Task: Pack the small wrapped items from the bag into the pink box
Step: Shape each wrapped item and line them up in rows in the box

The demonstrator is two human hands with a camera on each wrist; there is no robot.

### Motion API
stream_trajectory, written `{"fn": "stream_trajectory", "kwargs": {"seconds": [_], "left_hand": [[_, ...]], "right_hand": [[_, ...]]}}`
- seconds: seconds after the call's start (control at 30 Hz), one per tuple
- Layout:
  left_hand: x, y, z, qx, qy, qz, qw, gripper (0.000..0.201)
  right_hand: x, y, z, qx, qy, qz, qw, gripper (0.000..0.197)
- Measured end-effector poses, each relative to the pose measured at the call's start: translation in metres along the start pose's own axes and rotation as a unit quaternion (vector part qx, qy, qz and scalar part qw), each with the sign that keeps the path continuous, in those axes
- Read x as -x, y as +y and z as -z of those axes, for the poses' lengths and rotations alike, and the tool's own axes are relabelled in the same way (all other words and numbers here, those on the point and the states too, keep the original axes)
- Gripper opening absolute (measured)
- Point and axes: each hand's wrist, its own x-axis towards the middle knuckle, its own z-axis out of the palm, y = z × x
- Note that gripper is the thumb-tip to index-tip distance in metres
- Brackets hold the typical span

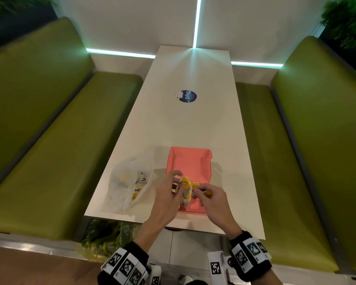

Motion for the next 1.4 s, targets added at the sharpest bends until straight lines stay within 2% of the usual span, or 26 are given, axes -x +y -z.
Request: {"fn": "stream_trajectory", "kwargs": {"seconds": [0.13, 0.27, 0.4, 0.5, 0.63, 0.77, 0.9, 1.07, 1.2, 1.27, 1.33, 1.4], "left_hand": [[-0.005, -0.001, 0.004, -0.007, -0.013, -0.029, 0.999, 0.018], [-0.007, 0.003, 0.005, 0.024, -0.022, -0.018, 0.999, 0.016], [-0.008, 0.000, 0.007, 0.036, -0.026, -0.001, 0.999, 0.015], [-0.009, -0.001, 0.012, 0.075, -0.041, 0.025, 0.996, 0.013], [-0.013, -0.008, 0.022, 0.076, -0.072, 0.041, 0.994, 0.014], [-0.017, -0.014, 0.028, 0.080, -0.113, 0.050, 0.989, 0.017], [-0.020, -0.014, 0.028, 0.150, -0.104, 0.085, 0.980, 0.010], [-0.018, -0.017, 0.026, 0.268, -0.051, 0.159, 0.949, 0.006], [-0.018, -0.017, 0.025, 0.338, -0.039, 0.194, 0.920, 0.011], [-0.018, -0.016, 0.026, 0.358, -0.042, 0.198, 0.911, 0.008], [-0.017, -0.017, 0.027, 0.354, -0.052, 0.195, 0.913, 0.015], [-0.015, -0.017, 0.027, 0.317, -0.057, 0.193, 0.927, 0.021]], "right_hand": [[-0.001, 0.001, 0.000, -0.040, 0.009, -0.005, 0.999, 0.012], [-0.002, 0.004, -0.007, -0.025, -0.015, -0.002, 1.000, 0.001], [-0.004, 0.001, -0.014, -0.054, -0.015, -0.011, 0.998, 0.011], [-0.003, -0.003, -0.013, -0.084, -0.014, -0.023, 0.996, 0.011], [-0.002, -0.007, -0.009, -0.112, -0.020, -0.036, 0.993, 0.013], [0.000, -0.013, -0.009, -0.154, -0.061, -0.038, 0.985, 0.013], [0.002, -0.013, -0.013, -0.156, -0.098, -0.019, 0.983, 0.014], [0.002, -0.009, -0.016, -0.136, -0.068, -0.014, 0.988, 0.011], [0.003, -0.010, -0.017, -0.104, -0.043, 0.008, 0.994, 0.004], [0.005, -0.012, -0.019, -0.107, -0.033, 0.012, 0.994, 0.005], [0.006, -0.013, -0.021, -0.108, -0.012, 0.013, 0.994, 0.005], [0.005, -0.013, -0.022, -0.109, 0.008, 0.012, 0.994, 0.005]]}}
